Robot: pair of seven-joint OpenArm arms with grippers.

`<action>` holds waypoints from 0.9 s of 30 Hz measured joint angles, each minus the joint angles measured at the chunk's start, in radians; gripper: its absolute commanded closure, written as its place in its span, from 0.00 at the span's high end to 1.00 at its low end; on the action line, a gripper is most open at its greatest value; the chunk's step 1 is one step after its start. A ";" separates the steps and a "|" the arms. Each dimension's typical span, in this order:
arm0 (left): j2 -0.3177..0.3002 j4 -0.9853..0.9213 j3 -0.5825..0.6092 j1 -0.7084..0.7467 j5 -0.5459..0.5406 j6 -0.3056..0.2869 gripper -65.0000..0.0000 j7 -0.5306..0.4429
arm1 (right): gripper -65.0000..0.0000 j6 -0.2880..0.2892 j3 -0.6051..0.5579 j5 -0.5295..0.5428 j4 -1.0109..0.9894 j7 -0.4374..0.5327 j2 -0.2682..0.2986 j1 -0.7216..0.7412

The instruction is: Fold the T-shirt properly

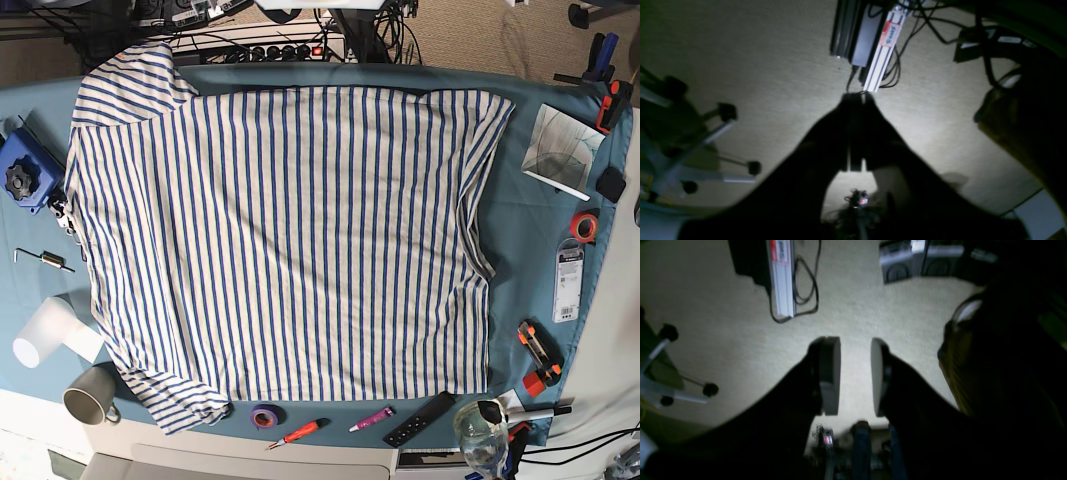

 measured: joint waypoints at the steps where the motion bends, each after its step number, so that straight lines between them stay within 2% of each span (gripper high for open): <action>1: 0.000 0.035 0.000 0.025 -0.002 0.000 0.00 0.000 | 0.25 -0.001 0.000 0.000 0.026 -0.013 0.000 -0.020; 3: -0.001 0.108 0.000 0.072 -0.002 0.000 0.00 0.014 | 0.25 -0.004 0.002 0.002 0.084 -0.037 0.001 -0.061; 7: -0.001 0.244 0.000 0.136 -0.053 -0.010 0.00 0.095 | 0.25 -0.055 0.030 0.004 0.214 -0.063 0.000 -0.137; 10: 0.000 0.329 0.000 0.163 -0.089 -0.055 0.00 0.131 | 0.25 -0.057 0.084 0.002 0.328 -0.101 0.000 -0.182; 14: -0.001 0.414 0.000 0.193 -0.088 -0.052 0.00 0.180 | 0.25 -0.057 0.176 0.012 0.495 -0.162 0.000 -0.233; 18: -0.001 0.496 0.000 0.223 -0.088 -0.051 0.00 0.183 | 0.25 -0.057 0.285 0.116 0.671 -0.240 0.001 -0.260; 22: -0.002 0.603 0.000 0.251 -0.087 -0.051 0.00 0.189 | 0.25 -0.057 0.360 0.155 0.829 -0.284 0.001 -0.259; 27: -0.002 0.775 0.000 0.255 -0.089 -0.047 0.00 0.306 | 0.25 -0.056 0.405 0.154 0.967 -0.294 0.002 -0.259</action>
